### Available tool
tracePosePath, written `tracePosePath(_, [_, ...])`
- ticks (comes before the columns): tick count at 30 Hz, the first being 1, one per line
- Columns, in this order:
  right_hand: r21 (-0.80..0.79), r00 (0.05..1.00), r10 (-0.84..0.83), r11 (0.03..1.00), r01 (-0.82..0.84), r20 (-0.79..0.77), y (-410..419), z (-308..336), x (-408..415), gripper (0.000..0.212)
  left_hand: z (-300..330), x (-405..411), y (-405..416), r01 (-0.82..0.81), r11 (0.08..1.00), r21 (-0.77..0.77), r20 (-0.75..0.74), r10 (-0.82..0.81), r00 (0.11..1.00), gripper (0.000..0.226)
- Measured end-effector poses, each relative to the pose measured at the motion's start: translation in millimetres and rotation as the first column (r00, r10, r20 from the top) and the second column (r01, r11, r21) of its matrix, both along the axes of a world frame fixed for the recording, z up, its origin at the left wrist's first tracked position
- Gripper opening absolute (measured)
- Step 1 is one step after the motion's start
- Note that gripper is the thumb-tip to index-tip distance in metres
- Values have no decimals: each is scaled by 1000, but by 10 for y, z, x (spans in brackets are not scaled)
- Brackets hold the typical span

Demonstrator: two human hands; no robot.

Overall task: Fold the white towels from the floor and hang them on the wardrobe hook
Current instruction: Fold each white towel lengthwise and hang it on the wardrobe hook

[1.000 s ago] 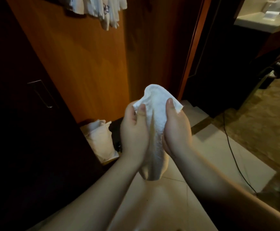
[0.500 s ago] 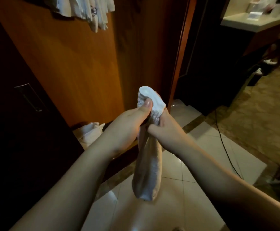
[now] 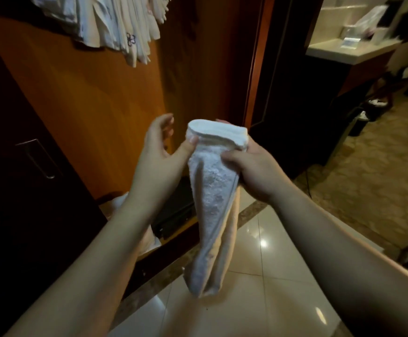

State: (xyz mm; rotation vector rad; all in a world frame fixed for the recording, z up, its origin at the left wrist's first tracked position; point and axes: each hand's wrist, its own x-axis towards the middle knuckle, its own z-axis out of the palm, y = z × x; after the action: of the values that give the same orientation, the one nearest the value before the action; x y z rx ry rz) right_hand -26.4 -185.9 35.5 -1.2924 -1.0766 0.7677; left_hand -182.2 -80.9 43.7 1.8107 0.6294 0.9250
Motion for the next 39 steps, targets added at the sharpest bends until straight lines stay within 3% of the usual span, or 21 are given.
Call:
tracePosePath(2, [31,986,103,995,-100,-129,82,122,124,53,15,34,110,162,956,-244,64,-151,987,68])
tracePosePath(4, [61,971,150,988,-141,-186,141,328,209,48,42,113,197,317,864,-391,94,-305,948,54])
tracePosePath(8, [69,976,133,990,-123,-175,182,553,386,37,124,282,172,367,854,-369,94,-358,929,20])
tracePosePath(12, [-28,983,-14,1000,9,-182,86,377,614,50,330,419,87,395,838,-375,123,-378,918,32])
tracePosePath(17, [-69,971,-3,997,-14,-241,-142,-137,605,67,591,576,40,256,842,-475,94,-241,966,35])
tracePosePath(19, [-73,987,-75,995,65,-144,-182,-276,549,78,692,635,47,187,836,-516,90,-164,982,36])
tracePosePath(21, [-89,989,-150,985,149,-9,-199,-384,476,71,781,686,48,165,827,-538,95,-135,986,36])
tracePosePath(23, [-72,983,-183,980,184,29,-202,-474,395,65,855,725,47,181,825,-535,99,-152,984,34])
tracePosePath(25, [6,974,-223,975,224,-44,-178,-529,326,63,945,743,48,188,834,-518,94,-163,982,32])
tracePosePath(28, [96,940,-314,940,328,-137,-118,-520,254,40,1107,749,55,199,851,-486,104,-169,980,26])
tracePosePath(35, [146,860,-467,883,445,204,22,-328,160,3,1349,746,125,229,875,-427,142,-186,972,27])
tracePosePath(39, [177,790,-490,871,458,369,81,-209,229,13,1403,754,222,230,884,-406,140,-189,972,28])
